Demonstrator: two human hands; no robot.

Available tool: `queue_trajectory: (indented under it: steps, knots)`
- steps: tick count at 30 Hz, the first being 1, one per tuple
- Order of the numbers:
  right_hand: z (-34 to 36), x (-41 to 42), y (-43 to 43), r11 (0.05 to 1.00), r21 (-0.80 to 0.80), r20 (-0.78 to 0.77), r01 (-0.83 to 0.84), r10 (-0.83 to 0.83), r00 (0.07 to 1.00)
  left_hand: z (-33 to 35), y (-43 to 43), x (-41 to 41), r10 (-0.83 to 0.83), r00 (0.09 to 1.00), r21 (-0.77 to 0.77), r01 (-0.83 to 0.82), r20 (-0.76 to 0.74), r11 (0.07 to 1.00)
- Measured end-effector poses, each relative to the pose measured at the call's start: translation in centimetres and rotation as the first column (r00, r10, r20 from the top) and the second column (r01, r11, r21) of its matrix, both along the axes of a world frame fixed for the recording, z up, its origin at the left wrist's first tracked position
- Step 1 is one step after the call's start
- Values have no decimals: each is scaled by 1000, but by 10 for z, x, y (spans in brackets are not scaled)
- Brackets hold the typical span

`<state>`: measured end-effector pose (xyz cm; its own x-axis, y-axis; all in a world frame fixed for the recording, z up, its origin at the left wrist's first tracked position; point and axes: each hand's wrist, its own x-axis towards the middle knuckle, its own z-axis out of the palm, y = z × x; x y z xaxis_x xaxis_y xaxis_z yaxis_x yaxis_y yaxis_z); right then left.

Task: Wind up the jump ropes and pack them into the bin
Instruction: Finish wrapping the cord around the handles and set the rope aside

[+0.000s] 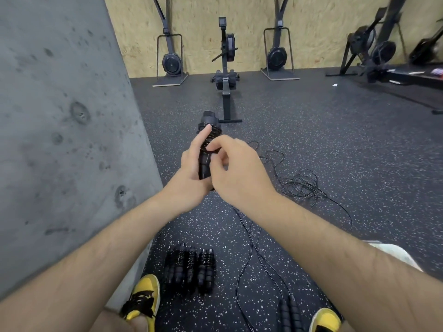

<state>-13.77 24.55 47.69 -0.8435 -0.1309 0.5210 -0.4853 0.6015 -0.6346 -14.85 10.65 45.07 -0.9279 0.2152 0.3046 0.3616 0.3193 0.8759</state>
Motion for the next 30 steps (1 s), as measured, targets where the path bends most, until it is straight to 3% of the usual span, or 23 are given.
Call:
queue_trajectory:
  steps: [4, 12, 17, 22, 25, 30]
  knots:
    - [-2, 0, -10, 988, -157, 148, -8, 31, 989, -1, -5, 4, 59, 993, -167, -76, -105, 983]
    - [-25, -22, -26, 984, -154, 114, -89, 107, 988, -11, -30, -1, 179, 978, -145, -194, -111, 970]
    - [-50, -41, -46, 973, -175, 212, -151, 187, 959, -23, -53, -7, 324, 941, -137, -335, -98, 932]
    - [-93, -61, -72, 971, -177, 378, -160, 217, 900, -62, -79, -28, 358, 925, -123, -343, 125, 931]
    - [-129, -67, -93, 978, -161, 487, -130, 193, 852, -88, -90, -33, 378, 892, -160, -347, 249, 924]
    - [-196, -77, -122, 990, -48, 630, -131, 132, 765, -162, -101, -40, 448, 800, -95, -450, 398, 888]
